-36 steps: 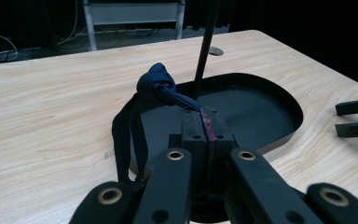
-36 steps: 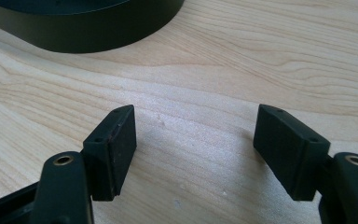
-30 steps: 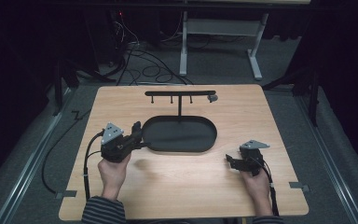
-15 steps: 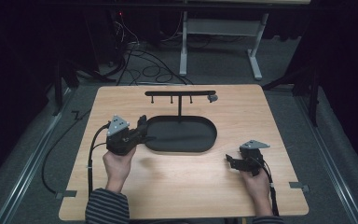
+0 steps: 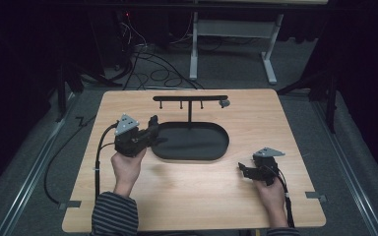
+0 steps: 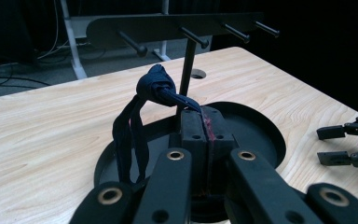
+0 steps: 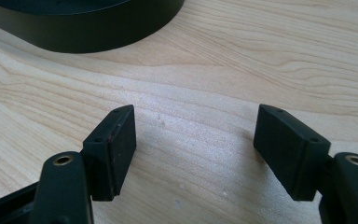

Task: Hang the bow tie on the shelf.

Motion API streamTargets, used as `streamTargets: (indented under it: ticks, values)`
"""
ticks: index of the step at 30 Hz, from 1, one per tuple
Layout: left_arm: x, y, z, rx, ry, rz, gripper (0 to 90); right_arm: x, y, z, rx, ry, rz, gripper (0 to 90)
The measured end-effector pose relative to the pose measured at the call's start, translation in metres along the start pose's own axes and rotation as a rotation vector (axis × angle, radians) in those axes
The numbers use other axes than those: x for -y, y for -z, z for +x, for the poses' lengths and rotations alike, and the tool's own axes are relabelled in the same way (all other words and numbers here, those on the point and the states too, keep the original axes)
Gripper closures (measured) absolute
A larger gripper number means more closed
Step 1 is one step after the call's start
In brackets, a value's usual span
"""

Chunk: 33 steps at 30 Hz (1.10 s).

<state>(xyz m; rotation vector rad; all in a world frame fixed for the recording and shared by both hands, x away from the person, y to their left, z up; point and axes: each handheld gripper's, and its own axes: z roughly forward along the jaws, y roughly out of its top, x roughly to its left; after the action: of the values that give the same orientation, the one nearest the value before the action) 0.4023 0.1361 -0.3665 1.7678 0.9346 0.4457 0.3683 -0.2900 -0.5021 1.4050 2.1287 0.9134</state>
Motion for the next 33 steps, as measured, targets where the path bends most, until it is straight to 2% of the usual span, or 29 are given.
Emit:
streamTargets:
  ticks: [15, 33]
  values:
    - [-0.020, -0.011, 0.005, -0.009, 0.004, -0.011, 89.2, 0.000, 0.000, 0.000, 0.001, 0.002, -0.001, 31.2]
    - [-0.038, -0.036, 0.008, -0.020, 0.004, -0.004, 89.2, 0.000, 0.000, 0.000, 0.003, 0.001, 0.000, 31.2]
